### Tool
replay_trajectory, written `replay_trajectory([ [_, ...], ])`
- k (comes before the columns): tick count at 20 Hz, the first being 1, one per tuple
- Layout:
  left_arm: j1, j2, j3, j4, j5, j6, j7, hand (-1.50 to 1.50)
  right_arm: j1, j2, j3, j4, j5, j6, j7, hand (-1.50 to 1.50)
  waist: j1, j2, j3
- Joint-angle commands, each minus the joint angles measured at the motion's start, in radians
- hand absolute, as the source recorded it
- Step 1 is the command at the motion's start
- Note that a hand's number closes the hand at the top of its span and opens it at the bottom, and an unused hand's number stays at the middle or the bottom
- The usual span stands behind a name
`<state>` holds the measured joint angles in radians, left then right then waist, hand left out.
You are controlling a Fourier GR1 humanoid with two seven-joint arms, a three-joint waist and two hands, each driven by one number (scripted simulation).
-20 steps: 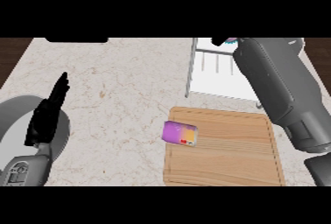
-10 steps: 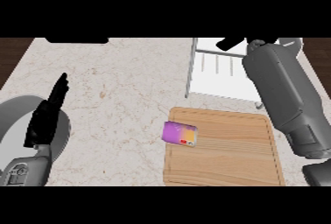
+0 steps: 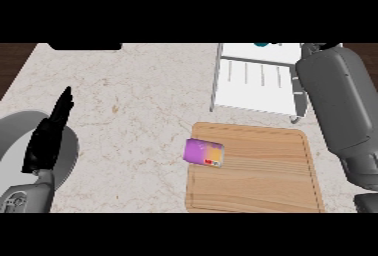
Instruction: Pick the cupcake from the cutting board and place it in the tiered basket
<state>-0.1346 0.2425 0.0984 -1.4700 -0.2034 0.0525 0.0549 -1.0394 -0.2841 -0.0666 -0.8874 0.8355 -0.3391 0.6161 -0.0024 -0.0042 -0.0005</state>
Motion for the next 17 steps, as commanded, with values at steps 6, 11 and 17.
replay_trajectory([
  [6, 0.029, 0.003, 0.015, -0.022, 0.006, -0.007, 0.021, 0.0, 0.163, -0.084, -0.106, -0.396, -0.139, 0.173, 0.206, -1.5, -0.03, -0.011, 0.001],
  [11, 0.003, 0.004, 0.023, -0.042, 0.008, -0.002, 0.049, 0.0, 0.446, -0.147, -0.162, -0.703, -0.259, 0.296, 0.204, -1.5, -0.042, -0.01, 0.001],
  [17, 0.017, -0.003, 0.031, 0.0, 0.013, -0.007, 0.003, 0.0, 0.731, -0.171, -0.327, -1.019, -0.435, 0.341, 0.133, -1.5, -0.035, -0.004, 0.001],
])
